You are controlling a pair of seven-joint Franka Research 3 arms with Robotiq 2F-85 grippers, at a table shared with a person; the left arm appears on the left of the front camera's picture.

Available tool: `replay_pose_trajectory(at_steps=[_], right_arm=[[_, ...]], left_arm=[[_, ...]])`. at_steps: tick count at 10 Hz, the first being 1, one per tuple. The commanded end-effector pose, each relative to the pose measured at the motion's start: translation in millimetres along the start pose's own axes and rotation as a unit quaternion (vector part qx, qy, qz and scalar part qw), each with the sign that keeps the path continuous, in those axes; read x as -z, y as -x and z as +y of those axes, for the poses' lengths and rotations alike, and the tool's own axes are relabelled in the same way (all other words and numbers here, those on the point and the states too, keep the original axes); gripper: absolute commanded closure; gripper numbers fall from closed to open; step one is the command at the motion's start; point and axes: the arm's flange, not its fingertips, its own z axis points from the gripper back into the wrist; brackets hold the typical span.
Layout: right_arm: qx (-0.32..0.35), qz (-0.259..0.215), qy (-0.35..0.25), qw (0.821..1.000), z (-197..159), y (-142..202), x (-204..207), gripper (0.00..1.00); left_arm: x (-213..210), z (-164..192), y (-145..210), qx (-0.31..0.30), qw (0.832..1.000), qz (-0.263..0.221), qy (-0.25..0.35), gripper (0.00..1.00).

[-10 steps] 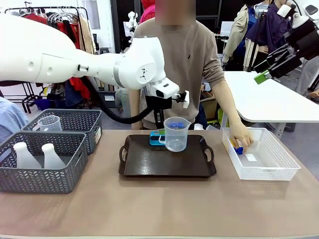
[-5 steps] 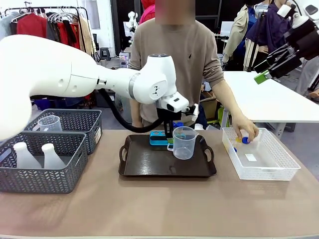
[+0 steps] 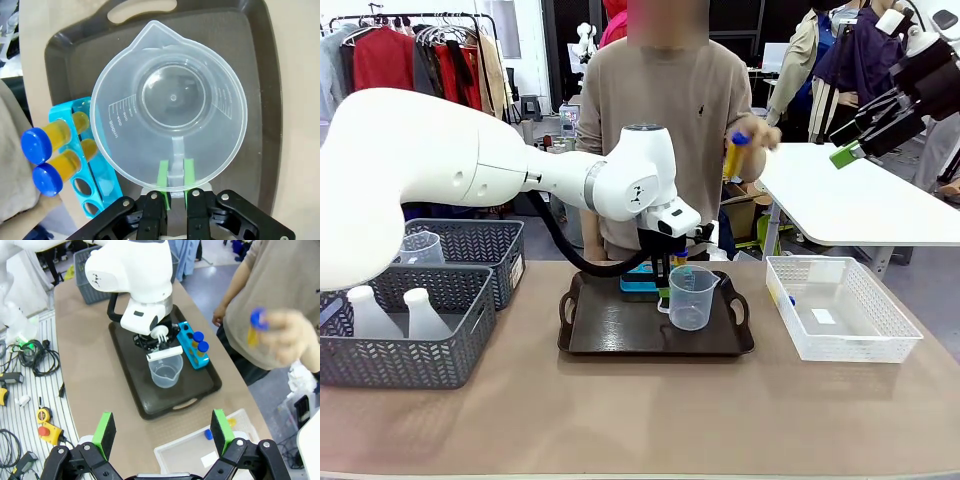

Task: Prepare the laboratory tools.
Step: Pick up one Large Measuring Cup and place it on the Handle tray.

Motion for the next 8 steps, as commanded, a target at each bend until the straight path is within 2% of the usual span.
replay_pose_trajectory(at_steps=[1, 6, 8], right_arm=[[-0.002, -0.012, -0.003, 1.0, -1.1, -1.7, 0.0, 0.0], [-0.002, -0.012, -0.003, 1.0, -1.1, -1.7, 0.0, 0.0], [-0.002, -0.012, -0.003, 1.0, -1.1, -1.7, 0.0, 0.0]], left_arm=[[-6.1, 0.0, -3.8, -0.011, 1.0, -0.003, 0.009, 1.0], [-9.0, -1.4, -4.3, -0.025, 1.0, -0.006, 0.008, 0.03], [-14.6, -1.4, -1.9, -0.026, 1.0, -0.004, 0.009, 0.0]])
